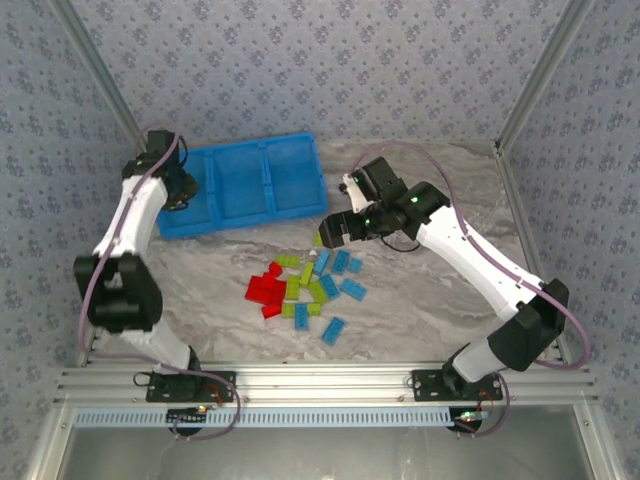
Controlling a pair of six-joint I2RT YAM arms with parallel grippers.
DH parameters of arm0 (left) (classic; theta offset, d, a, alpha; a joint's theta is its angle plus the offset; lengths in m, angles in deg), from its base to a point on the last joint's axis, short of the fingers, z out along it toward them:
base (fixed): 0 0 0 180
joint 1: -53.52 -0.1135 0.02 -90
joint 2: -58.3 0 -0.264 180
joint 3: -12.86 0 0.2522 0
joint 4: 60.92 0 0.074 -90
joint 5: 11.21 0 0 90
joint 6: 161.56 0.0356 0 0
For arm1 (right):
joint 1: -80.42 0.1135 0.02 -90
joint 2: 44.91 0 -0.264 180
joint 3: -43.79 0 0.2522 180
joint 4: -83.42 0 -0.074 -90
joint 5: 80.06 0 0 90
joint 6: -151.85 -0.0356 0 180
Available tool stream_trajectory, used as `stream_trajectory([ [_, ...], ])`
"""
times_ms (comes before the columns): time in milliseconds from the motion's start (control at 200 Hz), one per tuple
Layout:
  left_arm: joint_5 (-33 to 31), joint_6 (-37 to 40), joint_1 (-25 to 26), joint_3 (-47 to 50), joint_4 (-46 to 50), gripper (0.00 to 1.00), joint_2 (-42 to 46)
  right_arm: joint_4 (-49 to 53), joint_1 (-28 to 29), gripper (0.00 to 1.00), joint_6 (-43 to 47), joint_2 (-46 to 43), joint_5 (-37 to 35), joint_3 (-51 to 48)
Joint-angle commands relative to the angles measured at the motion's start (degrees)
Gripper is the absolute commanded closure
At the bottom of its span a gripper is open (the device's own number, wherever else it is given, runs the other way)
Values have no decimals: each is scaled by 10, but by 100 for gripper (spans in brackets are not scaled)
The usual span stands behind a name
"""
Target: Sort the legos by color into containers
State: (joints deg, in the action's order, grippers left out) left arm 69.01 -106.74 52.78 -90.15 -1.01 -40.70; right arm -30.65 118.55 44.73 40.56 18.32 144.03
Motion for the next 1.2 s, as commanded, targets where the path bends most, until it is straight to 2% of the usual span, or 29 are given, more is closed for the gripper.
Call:
stream_trajectory([
  [0, 19, 48, -3, -79, -6, 74, -74, 32, 0, 0, -9, -21, -33, 1],
  [135, 23, 51, -13, -147, 13, 60, -143, 38, 0, 0, -32, -40, -50, -19],
  [240, 29, 59, -15, -155, 16, 51, -135, 43, 0, 0, -48, -46, -69, -30],
  [300, 32, 62, -15, -149, 16, 46, -111, 43, 0, 0, -61, -44, -83, -35],
  [400, 45, 63, -15, -130, 31, 46, -50, 26, -2, 0, -79, -40, -90, -48],
  [565, 86, 53, -2, -18, 11, 46, 120, 2, -12, 0, -115, -17, -124, -70],
  [680, 102, 93, 57, 61, -13, 46, 230, -24, -25, 4, -119, 11, -117, -100],
  [835, 98, 182, 194, 135, 16, 45, 326, -86, -24, 11, -65, 36, -108, -167],
  [939, 98, 185, 266, 185, 41, 43, 373, -129, -23, 14, -7, 57, -97, -205],
  [1039, 95, 159, 297, 227, 51, 41, 414, -156, -19, 16, 43, 92, -91, -210],
  [1194, 89, 130, 303, 262, 51, 39, 456, -201, -17, 22, 71, 145, -83, -208],
])
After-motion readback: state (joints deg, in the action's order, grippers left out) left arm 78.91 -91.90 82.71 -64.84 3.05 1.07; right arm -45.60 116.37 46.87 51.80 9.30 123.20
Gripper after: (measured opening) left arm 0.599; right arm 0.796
